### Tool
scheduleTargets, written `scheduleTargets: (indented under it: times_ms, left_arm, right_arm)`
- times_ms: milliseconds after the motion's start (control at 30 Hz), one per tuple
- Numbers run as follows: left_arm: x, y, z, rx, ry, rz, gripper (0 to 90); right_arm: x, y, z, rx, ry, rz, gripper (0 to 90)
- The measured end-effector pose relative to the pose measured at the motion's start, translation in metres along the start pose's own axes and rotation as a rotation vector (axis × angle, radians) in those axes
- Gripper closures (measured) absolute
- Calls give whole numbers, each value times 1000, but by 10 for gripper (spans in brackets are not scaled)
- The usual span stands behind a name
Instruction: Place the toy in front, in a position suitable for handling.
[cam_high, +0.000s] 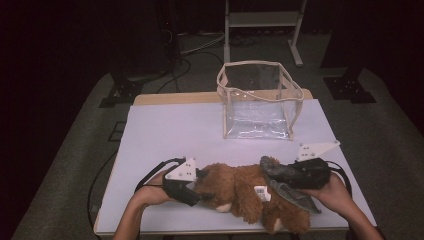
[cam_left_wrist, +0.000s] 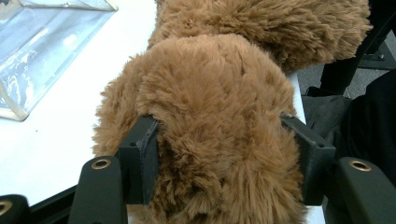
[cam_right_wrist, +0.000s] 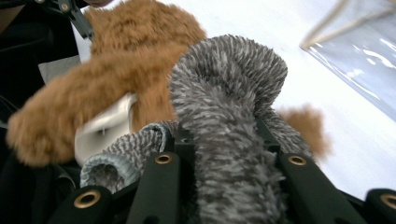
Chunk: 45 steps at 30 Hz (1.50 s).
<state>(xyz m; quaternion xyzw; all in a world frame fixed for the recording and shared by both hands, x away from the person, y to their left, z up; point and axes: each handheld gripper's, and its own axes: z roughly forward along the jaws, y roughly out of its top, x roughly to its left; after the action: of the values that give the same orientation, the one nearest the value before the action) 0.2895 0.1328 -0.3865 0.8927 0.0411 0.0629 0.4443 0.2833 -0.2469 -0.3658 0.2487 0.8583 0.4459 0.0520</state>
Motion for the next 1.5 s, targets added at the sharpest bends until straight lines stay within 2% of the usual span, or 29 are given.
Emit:
scheduleTargets:
  times_ms: [33, 67, 100, 367, 467, 567, 667, 700, 733, 800, 933, 1033, 1100, 1133, 1167, 1233, 1300, 1400, 1500]
  left_arm:
    - [0, 0, 0, 0, 0, 0, 373]
    - [0, 0, 0, 0, 0, 0, 372]
    - [0, 1, 0, 0, 1, -2, 372]
    - [0, 2, 1, 1, 4, -4, 371]
    - [0, 4, 3, 2, 11, -1, 374]
    - [-1, 7, 5, 6, 17, 5, 375]
    - [-1, 8, 6, 2, 18, 4, 376]
    - [-2, 8, 6, 0, 18, 4, 375]
    - [-2, 7, 6, -1, 20, 4, 375]
    - [-2, 6, 6, -5, 23, 9, 375]
    - [-1, 3, 4, -10, 30, 6, 370]
    - [2, 0, -1, -20, 39, -17, 310]
    - [5, -2, -3, 2, 62, -37, 212]
    - [6, -3, -4, 10, 68, -57, 212]
    - [8, -6, -5, -1, 62, -63, 224]
    - [7, -7, -4, -16, 53, -52, 315]
    - [8, -7, -4, -29, 56, -56, 394]
    - [9, -6, -3, -53, 51, -70, 419]
    - [7, -6, -2, -56, 46, -67, 433]
  right_arm:
    - [0, -11, -8, 2, -10, 25, 697]
    - [0, -11, -8, 2, -10, 25, 697]
    - [-2, -19, -12, 7, -9, 50, 695]
    - [-1, -28, -19, 12, 1, 75, 696]
    - [-2, -15, -18, 7, 10, 57, 696]
    - [-2, 7, -8, 13, 28, 7, 695]
    - [0, 30, 11, 27, 58, -39, 695]
    - [2, 44, 27, 36, 84, -67, 695]
    - [2, 44, 27, 36, 84, -67, 695]
    - [4, 56, 46, 47, 111, -86, 694]
    - [6, 64, 70, 71, 140, -94, 695]
    - [3, 61, 72, 74, 146, -86, 696]
    - [0, 57, 67, 70, 137, -74, 696]
    - [0, 57, 67, 70, 137, -74, 696]
    - [-1, 57, 66, 69, 138, -72, 697]
    - [0, 60, 65, 63, 149, -72, 697]
    - [4, 69, 67, 58, 183, -89, 697]
    - [9, 78, 73, 65, 204, -107, 698]
    - [21, 92, 87, 74, 245, -156, 698]
